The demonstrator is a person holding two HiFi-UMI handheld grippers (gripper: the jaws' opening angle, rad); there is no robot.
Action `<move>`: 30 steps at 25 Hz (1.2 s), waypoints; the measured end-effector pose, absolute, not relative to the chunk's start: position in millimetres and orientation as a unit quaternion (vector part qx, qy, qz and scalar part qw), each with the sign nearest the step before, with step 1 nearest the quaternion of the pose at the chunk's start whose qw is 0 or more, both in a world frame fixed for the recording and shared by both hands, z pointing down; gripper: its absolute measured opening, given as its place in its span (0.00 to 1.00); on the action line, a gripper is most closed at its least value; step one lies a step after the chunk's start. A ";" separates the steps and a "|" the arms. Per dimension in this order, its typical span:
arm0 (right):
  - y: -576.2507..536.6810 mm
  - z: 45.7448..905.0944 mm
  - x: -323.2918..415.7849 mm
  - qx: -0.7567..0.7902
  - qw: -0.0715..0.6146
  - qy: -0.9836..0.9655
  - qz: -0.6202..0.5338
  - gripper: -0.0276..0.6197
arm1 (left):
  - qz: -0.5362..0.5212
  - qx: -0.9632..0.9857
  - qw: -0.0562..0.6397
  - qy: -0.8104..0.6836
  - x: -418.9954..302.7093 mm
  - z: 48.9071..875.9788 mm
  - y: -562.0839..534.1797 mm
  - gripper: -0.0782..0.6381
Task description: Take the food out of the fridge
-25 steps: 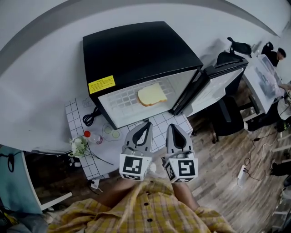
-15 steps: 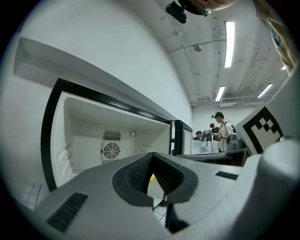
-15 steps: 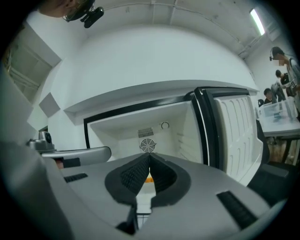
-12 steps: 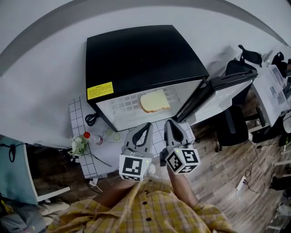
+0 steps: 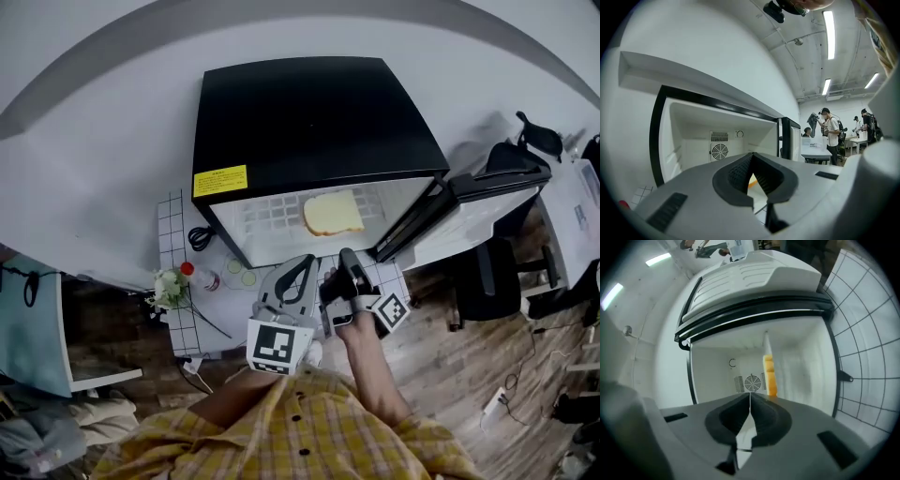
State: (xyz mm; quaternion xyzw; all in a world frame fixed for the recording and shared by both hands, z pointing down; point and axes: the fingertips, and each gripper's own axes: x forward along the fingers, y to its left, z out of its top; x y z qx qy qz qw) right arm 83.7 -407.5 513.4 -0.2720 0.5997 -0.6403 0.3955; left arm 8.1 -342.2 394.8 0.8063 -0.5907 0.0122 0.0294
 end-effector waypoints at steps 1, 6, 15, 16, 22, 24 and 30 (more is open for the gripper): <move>-408.8 517.9 83.5 -0.277 0.392 0.599 -0.641 0.05 | 0.013 0.805 0.029 -0.592 7.8 394.5 -341.7 0.12; -420.3 526.6 82.3 -0.288 0.385 0.596 -0.643 0.05 | 0.016 0.797 0.032 -0.603 2.9 395.7 -338.8 0.12; -451.1 547.2 74.6 -0.301 0.366 0.591 -0.653 0.35 | 0.023 0.788 0.028 -0.615 -6.5 397.1 -334.6 0.12; -454.4 551.6 72.5 -0.303 0.362 0.590 -0.654 0.35 | 0.023 0.786 0.029 -0.617 -7.8 397.5 -334.1 0.12; -469.9 561.3 61.5 -0.314 0.351 0.588 -0.658 0.39 | 0.026 0.778 0.033 -0.627 -14.5 400.2 -330.7 0.12; -474.7 561.5 61.2 -0.319 0.347 0.591 -0.654 0.38 | 0.029 0.777 0.031 -0.629 -16.0 400.0 -329.6 0.12; -486.7 564.4 62.9 -0.326 0.345 0.592 -0.651 0.34 | 0.028 0.775 0.031 -0.631 -16.6 399.9 -325.3 0.12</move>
